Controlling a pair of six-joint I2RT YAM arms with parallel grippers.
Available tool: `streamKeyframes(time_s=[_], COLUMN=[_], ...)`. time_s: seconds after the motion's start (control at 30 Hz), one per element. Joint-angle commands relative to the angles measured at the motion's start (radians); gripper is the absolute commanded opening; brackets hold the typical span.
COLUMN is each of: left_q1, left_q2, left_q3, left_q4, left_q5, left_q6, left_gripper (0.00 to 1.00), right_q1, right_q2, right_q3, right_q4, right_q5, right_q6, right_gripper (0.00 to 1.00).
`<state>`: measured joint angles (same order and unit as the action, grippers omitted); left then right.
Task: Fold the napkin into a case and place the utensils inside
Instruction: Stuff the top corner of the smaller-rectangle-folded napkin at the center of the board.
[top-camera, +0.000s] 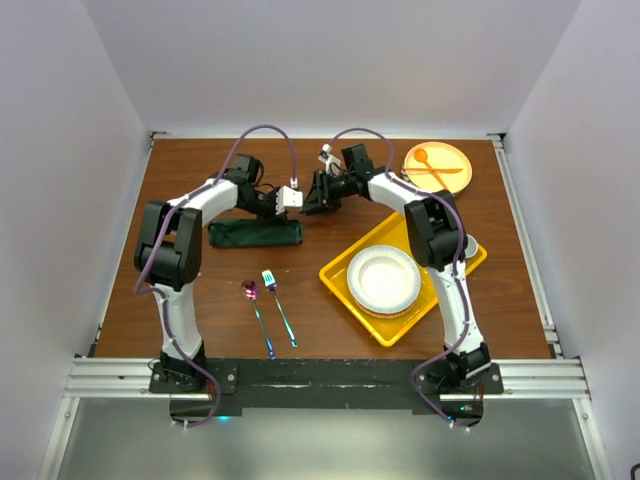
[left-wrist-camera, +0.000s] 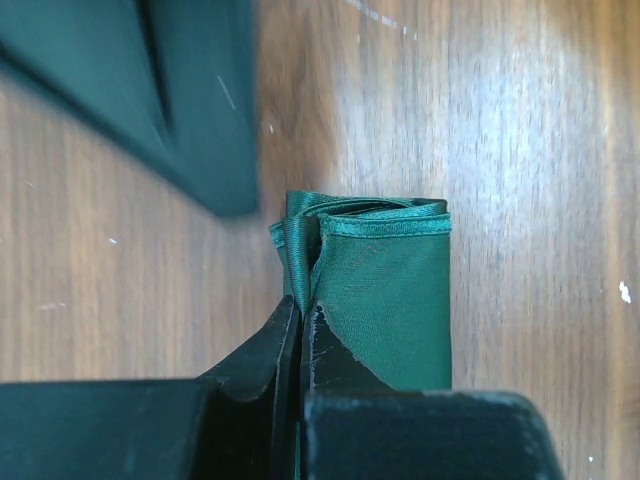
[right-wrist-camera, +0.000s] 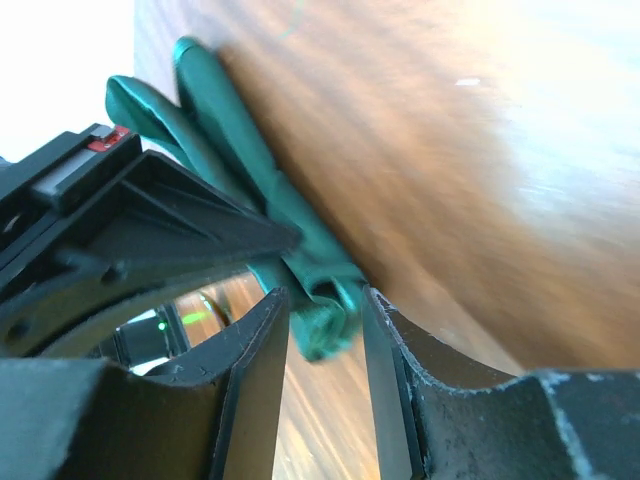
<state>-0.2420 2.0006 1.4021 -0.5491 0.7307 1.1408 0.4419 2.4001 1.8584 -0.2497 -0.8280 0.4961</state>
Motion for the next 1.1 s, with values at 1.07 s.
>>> streamKeyframes(time_s=[1.07], left_q1=[0.021], left_q2=[-0.017], left_q3=[0.021], left_q4=[0.040], left_q5=[0.036], left_q6=[-0.038], left_gripper=[0.27], right_q1=[-0.022], right_q2=[-0.009], right_q3=[0.007], right_q4=[0.026], right_q5=[-0.008], right_q6=[0.032], right_gripper=[0.40])
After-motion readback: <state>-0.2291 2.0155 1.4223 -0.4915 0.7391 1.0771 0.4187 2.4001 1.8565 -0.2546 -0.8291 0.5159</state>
